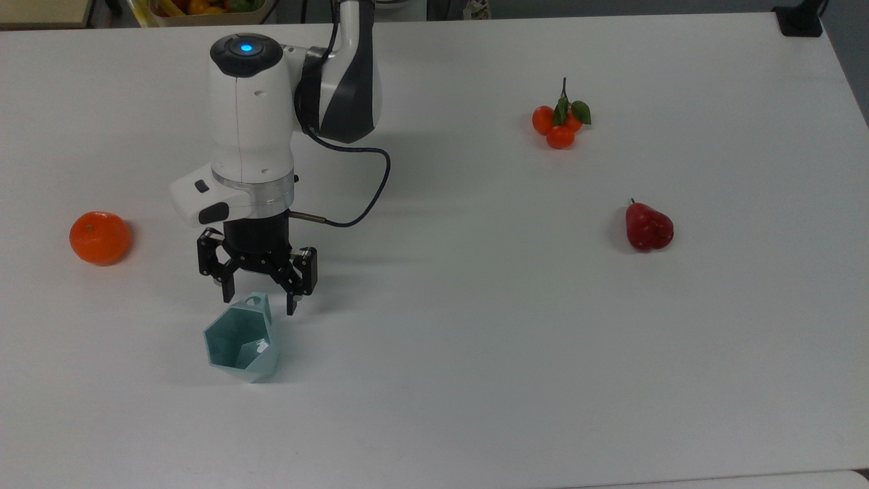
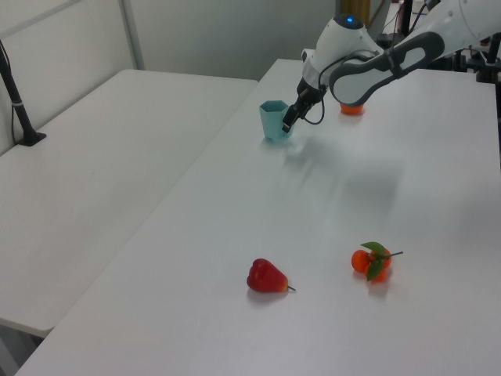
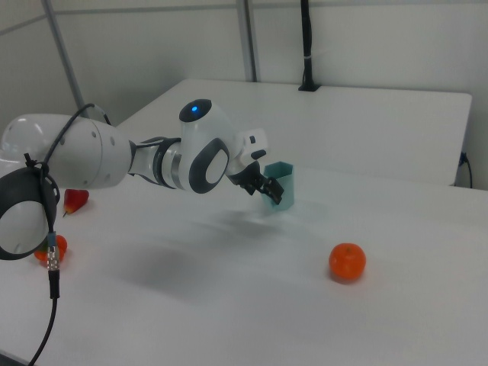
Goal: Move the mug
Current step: 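Lower the gripper onto the mug rim and close on it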
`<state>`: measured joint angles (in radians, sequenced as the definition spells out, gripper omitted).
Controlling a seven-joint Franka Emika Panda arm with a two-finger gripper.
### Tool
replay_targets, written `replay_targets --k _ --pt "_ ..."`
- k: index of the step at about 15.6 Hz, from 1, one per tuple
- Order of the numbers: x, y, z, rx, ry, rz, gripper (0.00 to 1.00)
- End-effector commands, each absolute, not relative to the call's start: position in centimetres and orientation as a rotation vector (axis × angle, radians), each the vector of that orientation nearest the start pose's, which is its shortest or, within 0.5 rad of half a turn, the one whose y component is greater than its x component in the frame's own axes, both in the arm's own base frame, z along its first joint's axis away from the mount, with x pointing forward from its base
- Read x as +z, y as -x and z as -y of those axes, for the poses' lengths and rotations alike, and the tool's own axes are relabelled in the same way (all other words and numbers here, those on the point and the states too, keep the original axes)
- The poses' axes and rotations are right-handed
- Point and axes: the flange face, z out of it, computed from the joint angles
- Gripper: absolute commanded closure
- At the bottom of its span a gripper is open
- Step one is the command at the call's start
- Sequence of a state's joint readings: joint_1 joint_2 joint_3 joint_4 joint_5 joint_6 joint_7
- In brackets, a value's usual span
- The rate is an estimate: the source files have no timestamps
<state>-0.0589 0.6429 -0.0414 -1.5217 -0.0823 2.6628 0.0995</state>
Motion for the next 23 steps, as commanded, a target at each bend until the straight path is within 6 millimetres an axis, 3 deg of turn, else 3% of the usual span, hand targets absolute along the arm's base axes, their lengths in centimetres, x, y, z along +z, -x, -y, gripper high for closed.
replay_targets --k 1,3,12,16,20,23 --pt "33.0 -75.1 6.3 -0.818 3.122 -0.158 0.34" --pt "33.0 -75.1 6.2 -0.818 3.122 -0.153 0.48" --pt "33.2 -75.2 6.4 -0.858 3.107 -0.168 0.69" --pt "33.9 -75.1 6.2 -0.872 3.111 -0.148 0.97" --pt "36.9 -73.8 5.9 -0.889 3.118 -0.133 0.98" --pt "39.9 -70.8 4.9 -0.883 3.106 -0.145 0.98"
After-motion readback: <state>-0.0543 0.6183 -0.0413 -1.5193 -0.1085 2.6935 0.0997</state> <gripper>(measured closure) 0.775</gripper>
